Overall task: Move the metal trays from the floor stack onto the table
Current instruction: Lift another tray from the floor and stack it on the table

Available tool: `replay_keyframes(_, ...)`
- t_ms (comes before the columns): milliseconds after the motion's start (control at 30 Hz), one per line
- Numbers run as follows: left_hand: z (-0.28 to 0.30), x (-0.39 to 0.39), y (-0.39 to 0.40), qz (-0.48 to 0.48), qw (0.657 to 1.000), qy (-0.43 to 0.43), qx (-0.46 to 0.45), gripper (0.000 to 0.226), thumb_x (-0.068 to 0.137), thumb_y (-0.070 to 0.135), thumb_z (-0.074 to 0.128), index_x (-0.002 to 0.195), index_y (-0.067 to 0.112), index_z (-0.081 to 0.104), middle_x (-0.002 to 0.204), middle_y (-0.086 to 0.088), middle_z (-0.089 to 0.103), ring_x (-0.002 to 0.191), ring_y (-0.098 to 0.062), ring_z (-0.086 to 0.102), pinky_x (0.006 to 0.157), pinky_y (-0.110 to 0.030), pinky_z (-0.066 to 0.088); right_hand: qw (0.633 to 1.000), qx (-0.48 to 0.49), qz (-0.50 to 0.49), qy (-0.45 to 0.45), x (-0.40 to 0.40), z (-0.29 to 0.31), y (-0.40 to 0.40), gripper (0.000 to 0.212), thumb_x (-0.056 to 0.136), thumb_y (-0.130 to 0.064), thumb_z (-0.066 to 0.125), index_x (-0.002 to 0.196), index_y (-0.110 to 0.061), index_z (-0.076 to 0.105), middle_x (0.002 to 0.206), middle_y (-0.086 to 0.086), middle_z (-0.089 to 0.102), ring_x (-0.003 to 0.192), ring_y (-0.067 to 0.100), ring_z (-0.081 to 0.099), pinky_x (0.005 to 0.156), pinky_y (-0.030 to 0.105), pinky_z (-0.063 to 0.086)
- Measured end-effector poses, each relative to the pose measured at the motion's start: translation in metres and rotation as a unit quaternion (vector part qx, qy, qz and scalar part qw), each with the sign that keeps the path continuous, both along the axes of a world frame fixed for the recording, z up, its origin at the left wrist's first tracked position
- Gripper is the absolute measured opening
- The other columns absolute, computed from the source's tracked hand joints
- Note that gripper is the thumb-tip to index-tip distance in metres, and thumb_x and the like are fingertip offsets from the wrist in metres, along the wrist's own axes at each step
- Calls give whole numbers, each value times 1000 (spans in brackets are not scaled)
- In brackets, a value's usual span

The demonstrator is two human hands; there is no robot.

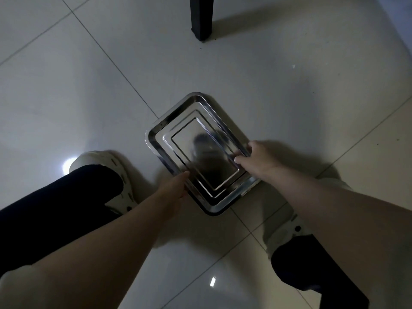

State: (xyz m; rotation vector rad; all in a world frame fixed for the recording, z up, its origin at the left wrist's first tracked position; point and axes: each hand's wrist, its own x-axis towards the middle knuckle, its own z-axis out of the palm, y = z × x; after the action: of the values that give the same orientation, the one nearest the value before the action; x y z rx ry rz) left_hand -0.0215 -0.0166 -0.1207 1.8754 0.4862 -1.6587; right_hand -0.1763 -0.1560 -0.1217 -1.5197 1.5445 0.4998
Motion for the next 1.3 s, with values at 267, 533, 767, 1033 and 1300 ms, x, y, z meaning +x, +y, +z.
replay_keyframes(267, 37, 5, -8, -43, 990, -128, 51, 30, 94, 6, 50, 114, -12, 63, 62, -8, 53, 52, -19, 51, 53, -25, 46, 988, 11, -127, -91, 12, 35, 7, 32, 96, -33, 54, 70, -15, 54, 65, 3, 53, 61, 20, 53, 63, 30, 41)
replay_keyframes(533, 132, 40, -13, -208, 957, -201, 29, 25, 90, 7, 54, 108, -9, 64, 103, -23, 66, 101, -39, 65, 89, -45, 55, 976, 39, -196, -82, 8, 141, 8, 37, 91, -33, 56, 105, 1, 64, 99, 18, 68, 85, 31, 66, 59, 27, 44)
replay_keyframes(767, 268, 22, -5, -300, 915, -265, -59, 18, 96, 11, 46, 102, 0, 59, 74, -7, 54, 64, -19, 51, 53, -25, 41, 968, 20, -227, -101, -27, 265, 43, 47, 100, -37, 46, 128, 0, 53, 108, 17, 64, 71, 23, 56, 49, 20, 38)
replay_keyframes(1033, 389, -16, 31, -281, 869, -363, -184, 16, 92, 5, 45, 97, 1, 60, 74, -11, 57, 68, -26, 54, 52, -27, 41, 943, -93, -273, -164, -71, 396, 99, 43, 96, -44, 49, 108, -4, 62, 94, 13, 69, 82, 28, 65, 57, 26, 42)
replay_keyframes(1300, 466, -41, 88, -238, 829, -428, -271, 14, 90, 7, 48, 89, 5, 62, 67, -6, 57, 66, -27, 57, 51, -27, 37, 921, -165, -249, -251, -96, 491, 158, 38, 97, -36, 50, 97, -2, 66, 81, 7, 66, 72, 23, 60, 64, 29, 45)
